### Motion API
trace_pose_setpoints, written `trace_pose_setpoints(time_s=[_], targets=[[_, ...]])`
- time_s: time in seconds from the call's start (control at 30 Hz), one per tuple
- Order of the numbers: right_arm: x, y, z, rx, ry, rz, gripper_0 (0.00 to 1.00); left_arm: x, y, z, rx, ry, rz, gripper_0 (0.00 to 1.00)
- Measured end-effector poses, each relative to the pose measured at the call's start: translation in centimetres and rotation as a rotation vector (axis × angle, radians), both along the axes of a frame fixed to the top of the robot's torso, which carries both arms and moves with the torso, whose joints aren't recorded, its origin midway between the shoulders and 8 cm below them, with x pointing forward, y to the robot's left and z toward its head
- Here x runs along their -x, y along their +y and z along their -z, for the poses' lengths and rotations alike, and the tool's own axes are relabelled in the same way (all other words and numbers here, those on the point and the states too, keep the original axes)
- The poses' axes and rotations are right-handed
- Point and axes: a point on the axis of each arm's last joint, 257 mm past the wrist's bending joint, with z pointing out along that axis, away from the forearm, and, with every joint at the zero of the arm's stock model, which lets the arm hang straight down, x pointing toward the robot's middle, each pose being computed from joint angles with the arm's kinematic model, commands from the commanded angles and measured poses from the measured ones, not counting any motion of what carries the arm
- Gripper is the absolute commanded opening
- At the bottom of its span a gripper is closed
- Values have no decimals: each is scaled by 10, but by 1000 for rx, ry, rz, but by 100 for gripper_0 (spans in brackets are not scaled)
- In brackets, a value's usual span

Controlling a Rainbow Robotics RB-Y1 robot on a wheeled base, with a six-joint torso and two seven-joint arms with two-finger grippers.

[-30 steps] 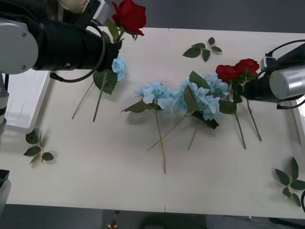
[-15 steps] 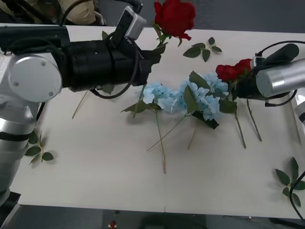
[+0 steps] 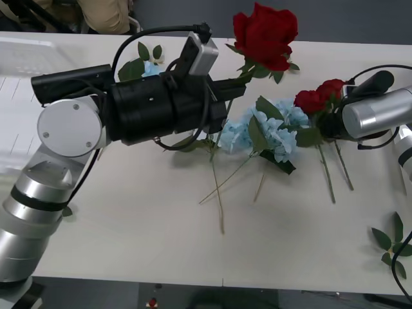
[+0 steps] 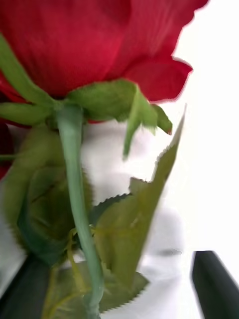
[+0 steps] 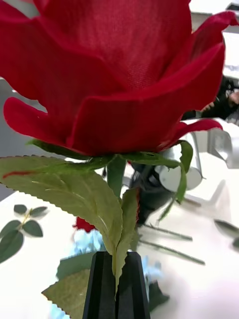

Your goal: Put the red flowers into the right box and the blue flowers into the left box

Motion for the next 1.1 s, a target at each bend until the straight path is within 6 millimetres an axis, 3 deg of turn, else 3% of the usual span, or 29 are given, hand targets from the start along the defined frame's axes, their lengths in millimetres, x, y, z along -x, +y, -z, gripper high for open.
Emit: trace_pose_setpoints(time_s=[0.17, 0.33, 0.93, 1.1], targets=[[0, 0, 0, 0, 0, 0, 0, -10, -25, 5, 85, 46, 7, 0], [0, 0, 0, 0, 0, 0, 0, 4, -44, 9, 109, 86, 59, 0], [-3, 1, -8, -71, -18, 29, 0, 12, -46, 2, 154, 120, 90, 0], [6, 21, -17, -174, 31, 38, 0, 15, -47, -2, 181, 144, 106, 0]])
